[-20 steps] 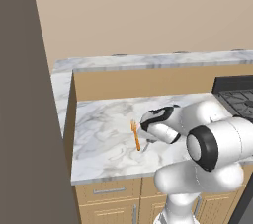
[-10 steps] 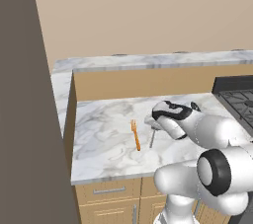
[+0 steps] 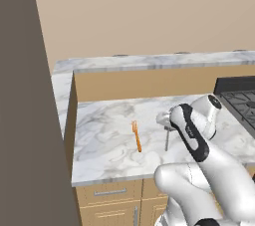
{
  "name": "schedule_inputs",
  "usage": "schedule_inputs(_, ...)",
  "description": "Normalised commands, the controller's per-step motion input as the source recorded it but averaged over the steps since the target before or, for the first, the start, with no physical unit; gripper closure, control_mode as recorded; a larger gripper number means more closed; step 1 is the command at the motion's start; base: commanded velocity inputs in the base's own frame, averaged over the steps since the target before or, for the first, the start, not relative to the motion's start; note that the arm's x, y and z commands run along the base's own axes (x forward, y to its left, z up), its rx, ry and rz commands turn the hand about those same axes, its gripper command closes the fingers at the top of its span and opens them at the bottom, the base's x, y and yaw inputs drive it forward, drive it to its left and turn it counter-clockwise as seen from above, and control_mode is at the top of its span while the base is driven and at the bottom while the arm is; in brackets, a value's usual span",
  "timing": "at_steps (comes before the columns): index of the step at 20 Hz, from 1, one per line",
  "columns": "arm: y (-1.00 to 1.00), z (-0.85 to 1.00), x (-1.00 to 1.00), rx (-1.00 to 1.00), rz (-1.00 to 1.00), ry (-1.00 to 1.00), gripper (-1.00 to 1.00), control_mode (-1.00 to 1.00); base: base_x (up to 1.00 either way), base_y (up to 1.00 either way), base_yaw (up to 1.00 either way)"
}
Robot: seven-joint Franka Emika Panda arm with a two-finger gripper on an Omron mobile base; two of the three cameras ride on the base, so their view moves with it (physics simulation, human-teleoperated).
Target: Organize the utensils by type. Pick up the wooden spoons from the counter and place them in the open cabinet. Then pick up the metallic utensils from the counter and place them in the open drawer.
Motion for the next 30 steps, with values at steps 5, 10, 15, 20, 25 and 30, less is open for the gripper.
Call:
schedule_inputs(5,-0.04,0.32,-0.88,0.0,0.0,-0.13,1.0,-1.0,0.0,0.0,0.0)
schedule_inputs(10,0.0,0.61,-0.34,-0.1,0.0,-0.05,1.0,-1.0,0.0,0.0,0.0)
schedule_inputs(15,0.05,0.66,-0.01,-0.14,-0.01,-0.03,1.0,-1.0,0.0,0.0,0.0)
schedule_inputs(20,0.01,0.67,-0.06,-0.09,-0.02,-0.1,1.0,-1.0,0.0,0.0,0.0)
schedule_inputs(25,-0.01,0.37,-0.6,-0.12,-0.02,-0.02,1.0,-1.0,0.0,0.0,0.0)
schedule_inputs(30,0.0,0.13,-0.83,-0.17,-0.06,0.0,1.0,-1.0,0.0,0.0,0.0)
